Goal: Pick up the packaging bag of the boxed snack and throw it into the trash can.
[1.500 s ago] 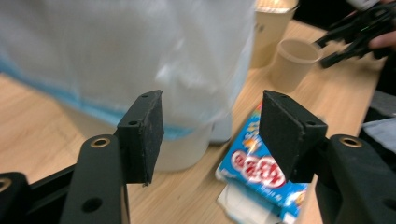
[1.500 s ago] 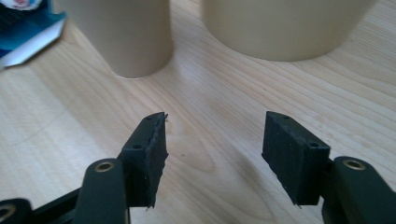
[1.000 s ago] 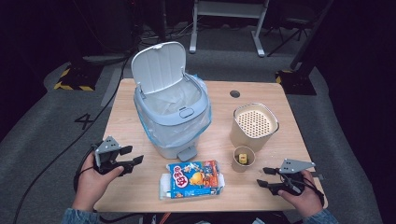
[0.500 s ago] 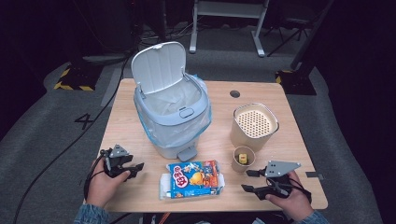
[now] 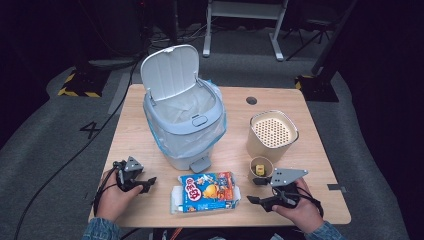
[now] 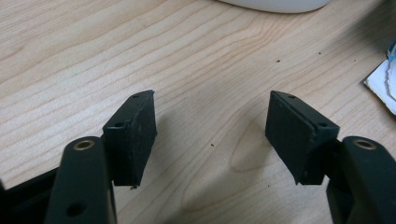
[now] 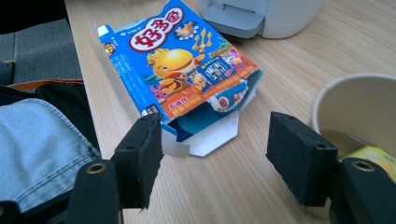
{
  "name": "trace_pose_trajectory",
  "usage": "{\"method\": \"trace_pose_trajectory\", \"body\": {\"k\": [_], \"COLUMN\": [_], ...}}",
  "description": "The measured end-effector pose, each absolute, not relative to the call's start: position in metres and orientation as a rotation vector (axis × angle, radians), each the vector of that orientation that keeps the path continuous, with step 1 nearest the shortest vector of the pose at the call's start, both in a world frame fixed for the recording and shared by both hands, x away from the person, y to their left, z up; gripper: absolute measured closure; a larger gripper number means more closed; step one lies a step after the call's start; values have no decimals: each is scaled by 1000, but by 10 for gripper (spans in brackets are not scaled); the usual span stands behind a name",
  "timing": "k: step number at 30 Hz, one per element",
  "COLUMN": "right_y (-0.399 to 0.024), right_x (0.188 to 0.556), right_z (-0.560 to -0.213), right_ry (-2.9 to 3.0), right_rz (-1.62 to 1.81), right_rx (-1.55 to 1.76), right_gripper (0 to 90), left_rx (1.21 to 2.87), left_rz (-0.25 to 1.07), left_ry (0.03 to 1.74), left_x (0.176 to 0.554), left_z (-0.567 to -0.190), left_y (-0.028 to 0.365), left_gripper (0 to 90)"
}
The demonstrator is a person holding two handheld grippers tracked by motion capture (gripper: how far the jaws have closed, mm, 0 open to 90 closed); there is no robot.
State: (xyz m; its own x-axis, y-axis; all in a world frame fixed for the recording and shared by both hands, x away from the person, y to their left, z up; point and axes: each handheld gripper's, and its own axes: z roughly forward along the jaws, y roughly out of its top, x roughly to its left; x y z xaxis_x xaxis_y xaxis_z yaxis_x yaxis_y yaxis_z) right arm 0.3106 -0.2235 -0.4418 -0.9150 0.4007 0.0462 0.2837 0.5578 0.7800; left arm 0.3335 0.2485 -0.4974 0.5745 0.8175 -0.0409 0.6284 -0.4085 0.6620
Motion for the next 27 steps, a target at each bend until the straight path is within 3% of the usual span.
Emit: {"method": "trace_pose_trajectory", "body": {"k": [9,27], "right_y": [-197,-148], "right_x": [318,358], "right_z": [-443,-451], "right_ry": [2663,2686], "right_rz": [1291,1163], "right_rx": [570,650], "right_gripper": [313,332], "left_rx": [2135,2135], "left_rz": [430,431], "left_ry": [1101,1106], "left_x": [334,335], "left_z": [-504,-504], "left_y": [246,246], "left_gripper": [257,257]}}
